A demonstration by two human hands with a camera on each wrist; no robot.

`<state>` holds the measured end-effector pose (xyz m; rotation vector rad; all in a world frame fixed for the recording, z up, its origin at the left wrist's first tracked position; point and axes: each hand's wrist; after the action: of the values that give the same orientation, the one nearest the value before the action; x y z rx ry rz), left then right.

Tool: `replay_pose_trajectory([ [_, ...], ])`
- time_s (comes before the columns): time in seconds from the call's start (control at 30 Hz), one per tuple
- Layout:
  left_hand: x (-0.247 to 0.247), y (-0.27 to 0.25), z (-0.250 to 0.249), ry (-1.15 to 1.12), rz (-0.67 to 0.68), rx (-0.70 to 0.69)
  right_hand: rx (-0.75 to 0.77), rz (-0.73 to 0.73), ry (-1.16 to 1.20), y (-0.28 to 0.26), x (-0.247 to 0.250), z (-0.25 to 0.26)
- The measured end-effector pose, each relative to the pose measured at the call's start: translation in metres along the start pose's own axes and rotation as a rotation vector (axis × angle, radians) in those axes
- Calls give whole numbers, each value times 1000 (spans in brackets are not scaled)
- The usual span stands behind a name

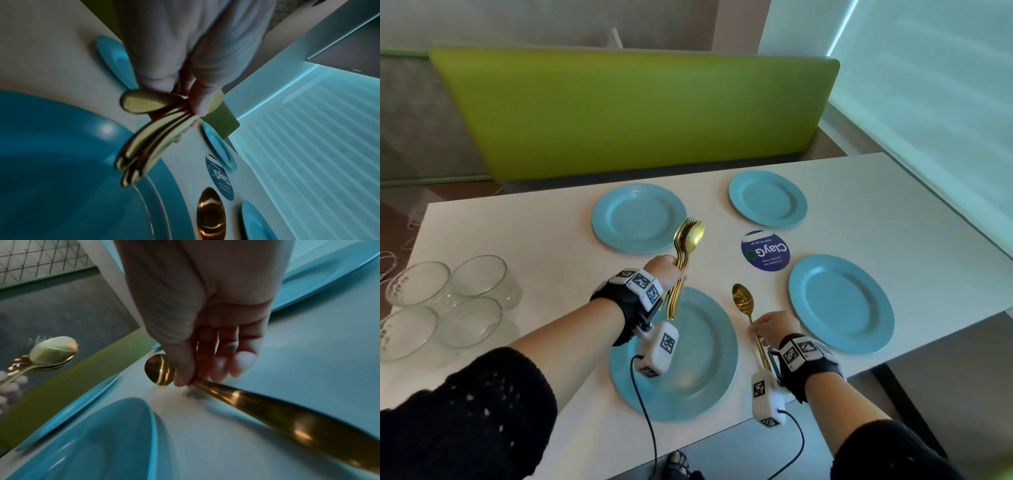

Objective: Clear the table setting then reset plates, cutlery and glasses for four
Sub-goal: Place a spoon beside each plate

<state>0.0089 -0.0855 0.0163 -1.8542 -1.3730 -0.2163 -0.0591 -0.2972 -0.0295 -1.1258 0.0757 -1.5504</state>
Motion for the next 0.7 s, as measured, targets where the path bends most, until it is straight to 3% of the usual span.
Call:
replay_pose_trajectory([
  [0.27,-16,6,-5,-59,-12,59,39,60,3,4,-8,4],
  [0.7,-11,-1,-6,3,12,27,91,-92,21,-6,-23,5],
])
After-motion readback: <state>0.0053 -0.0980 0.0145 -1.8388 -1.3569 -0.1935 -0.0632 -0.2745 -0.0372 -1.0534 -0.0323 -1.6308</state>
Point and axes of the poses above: each hand's wrist, its own y-axis towards the middle knuckle, its own x-axis out of the back of the hand, z = x × y, and after that the axes turned 14 degrees about y, right-handed
